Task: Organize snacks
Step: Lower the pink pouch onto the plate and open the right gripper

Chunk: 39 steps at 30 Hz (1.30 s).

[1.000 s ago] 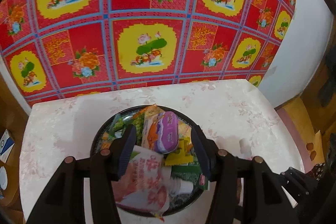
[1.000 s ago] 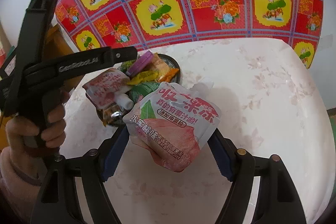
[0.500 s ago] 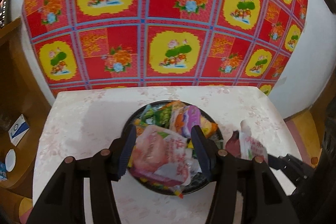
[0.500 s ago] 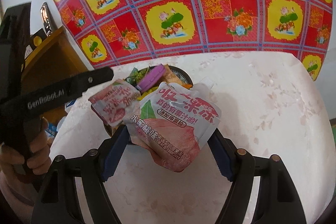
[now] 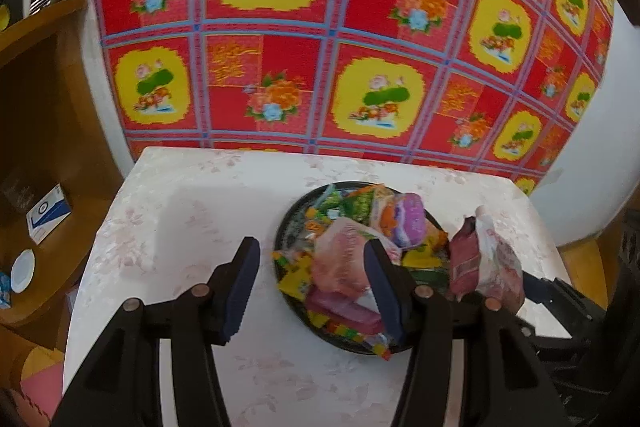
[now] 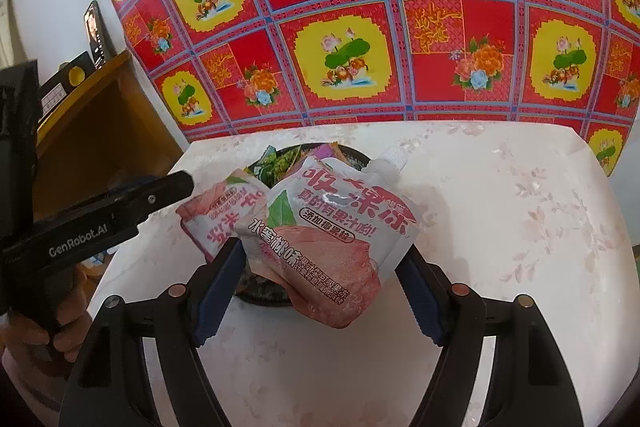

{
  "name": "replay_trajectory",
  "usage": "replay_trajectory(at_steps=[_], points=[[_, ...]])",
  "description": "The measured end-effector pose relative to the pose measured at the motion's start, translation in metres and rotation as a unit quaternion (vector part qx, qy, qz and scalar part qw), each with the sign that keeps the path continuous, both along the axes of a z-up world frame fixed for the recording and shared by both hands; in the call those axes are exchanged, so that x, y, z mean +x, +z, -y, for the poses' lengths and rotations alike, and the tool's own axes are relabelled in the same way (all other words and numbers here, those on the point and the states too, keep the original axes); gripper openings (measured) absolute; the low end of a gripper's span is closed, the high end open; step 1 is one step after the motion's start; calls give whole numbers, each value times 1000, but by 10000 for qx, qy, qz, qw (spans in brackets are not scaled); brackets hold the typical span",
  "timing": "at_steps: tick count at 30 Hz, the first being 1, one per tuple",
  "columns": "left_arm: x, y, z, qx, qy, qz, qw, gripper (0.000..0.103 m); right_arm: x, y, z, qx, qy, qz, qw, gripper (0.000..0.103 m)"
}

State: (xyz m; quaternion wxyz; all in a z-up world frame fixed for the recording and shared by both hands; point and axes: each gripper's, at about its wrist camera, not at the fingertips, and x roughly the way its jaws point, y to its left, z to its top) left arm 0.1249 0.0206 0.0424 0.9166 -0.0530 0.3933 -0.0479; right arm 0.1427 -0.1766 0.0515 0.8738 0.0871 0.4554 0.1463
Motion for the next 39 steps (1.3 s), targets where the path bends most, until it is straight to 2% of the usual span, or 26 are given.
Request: replay_trajectory(at_steps=[7, 17, 25, 30, 39], points=[[1, -11, -3, -63, 35, -132, 9999, 57, 13, -1, -4, -20, -59, 132, 9999, 77], [1, -16, 4, -116, -143, -154, 9997, 57, 28, -4, -13, -106, 39, 190, 9998, 77], [2, -18, 1, -167, -110, -153, 9997, 57, 38, -1, -15, -98, 52, 292, 9995, 77], [1, -18, 0, -182, -119, -137, 9997, 57, 48, 0, -15, 51, 63, 286, 9996, 78], [1, -18, 0, -200, -145, -130, 9996, 57, 60, -13, -23, 593, 287, -108, 9978, 78]])
